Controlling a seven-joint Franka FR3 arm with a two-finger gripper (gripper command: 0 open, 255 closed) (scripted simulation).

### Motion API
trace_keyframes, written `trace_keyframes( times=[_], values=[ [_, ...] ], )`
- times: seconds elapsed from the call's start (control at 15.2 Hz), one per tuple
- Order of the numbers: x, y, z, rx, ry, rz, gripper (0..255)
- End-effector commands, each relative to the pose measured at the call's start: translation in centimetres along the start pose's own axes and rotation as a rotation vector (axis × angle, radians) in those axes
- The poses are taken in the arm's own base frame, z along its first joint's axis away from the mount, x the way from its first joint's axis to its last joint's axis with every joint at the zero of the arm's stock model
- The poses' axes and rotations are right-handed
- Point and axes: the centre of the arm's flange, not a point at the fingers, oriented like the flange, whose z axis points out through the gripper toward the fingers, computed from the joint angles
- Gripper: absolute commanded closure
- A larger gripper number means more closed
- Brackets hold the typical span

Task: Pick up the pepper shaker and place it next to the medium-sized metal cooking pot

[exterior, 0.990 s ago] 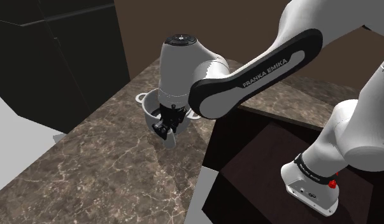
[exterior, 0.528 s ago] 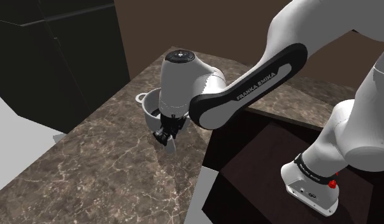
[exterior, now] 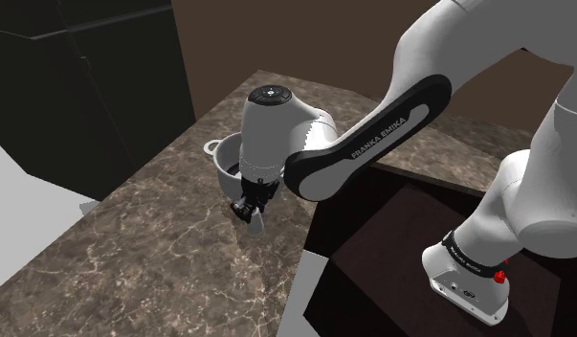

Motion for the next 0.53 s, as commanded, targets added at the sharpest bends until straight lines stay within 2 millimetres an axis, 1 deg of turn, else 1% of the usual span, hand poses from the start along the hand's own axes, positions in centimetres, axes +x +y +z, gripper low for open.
trace_keyframes(
  times=[0.0,0.07,0.13,0.46],
  values=[
    [0.00,0.00,0.00,0.000,0.000,0.000,255],
    [0.00,0.00,0.00,0.000,0.000,0.000,255],
    [0.00,0.00,0.00,0.000,0.000,0.000,0],
    [0.00,0.00,0.00,0.000,0.000,0.000,0]
  ],
)
